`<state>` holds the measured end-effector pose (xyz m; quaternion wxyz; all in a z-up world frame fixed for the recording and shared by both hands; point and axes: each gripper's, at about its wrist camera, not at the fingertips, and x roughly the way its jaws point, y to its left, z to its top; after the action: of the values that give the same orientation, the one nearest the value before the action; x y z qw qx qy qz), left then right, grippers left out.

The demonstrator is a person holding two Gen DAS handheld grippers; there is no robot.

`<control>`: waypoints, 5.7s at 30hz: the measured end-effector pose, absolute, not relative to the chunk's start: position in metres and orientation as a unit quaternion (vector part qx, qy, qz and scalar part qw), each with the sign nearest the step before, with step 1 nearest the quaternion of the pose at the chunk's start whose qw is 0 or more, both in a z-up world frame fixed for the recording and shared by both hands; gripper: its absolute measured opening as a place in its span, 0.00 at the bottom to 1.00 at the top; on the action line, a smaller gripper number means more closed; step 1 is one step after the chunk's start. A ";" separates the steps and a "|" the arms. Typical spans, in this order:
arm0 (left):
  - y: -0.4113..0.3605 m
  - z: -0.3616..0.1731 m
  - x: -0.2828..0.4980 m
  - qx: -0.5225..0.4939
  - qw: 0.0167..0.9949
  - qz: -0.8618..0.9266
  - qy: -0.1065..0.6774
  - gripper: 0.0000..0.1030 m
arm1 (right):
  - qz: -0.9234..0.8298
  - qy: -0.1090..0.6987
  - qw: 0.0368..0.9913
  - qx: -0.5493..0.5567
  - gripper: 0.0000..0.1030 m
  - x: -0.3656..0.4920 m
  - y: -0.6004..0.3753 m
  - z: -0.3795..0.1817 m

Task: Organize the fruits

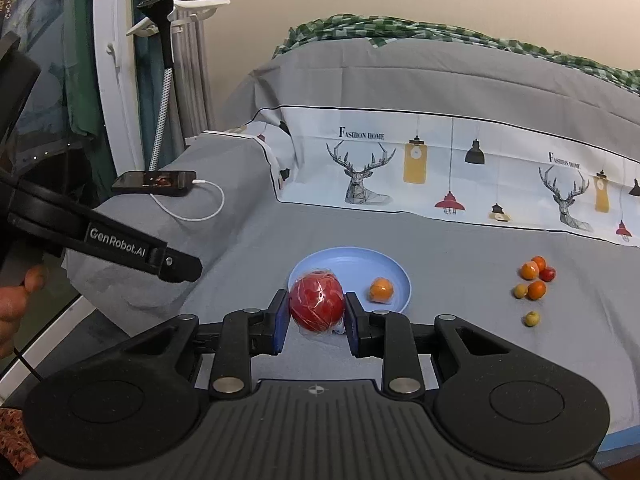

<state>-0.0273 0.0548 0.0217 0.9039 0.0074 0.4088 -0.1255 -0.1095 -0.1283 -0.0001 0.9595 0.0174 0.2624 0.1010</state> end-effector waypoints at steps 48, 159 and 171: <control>-0.022 -0.136 0.234 0.100 0.864 -0.119 0.479 0.35 | 0.067 0.403 0.913 -0.018 0.29 0.118 -0.137 -0.152; -0.065 -0.004 0.053 0.107 0.903 -0.102 0.403 1.00 | -0.066 0.276 0.953 0.102 0.99 -0.073 -0.250 -0.038; -0.172 -0.015 0.127 0.135 0.896 -0.165 0.390 1.00 | -0.170 0.290 0.934 0.121 0.99 -0.041 -0.349 -0.072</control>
<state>0.1273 -0.1715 -0.0153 0.8958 0.1354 0.3899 -0.1651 -0.0406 -0.3494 -0.0717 0.9341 0.1209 0.2897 -0.1700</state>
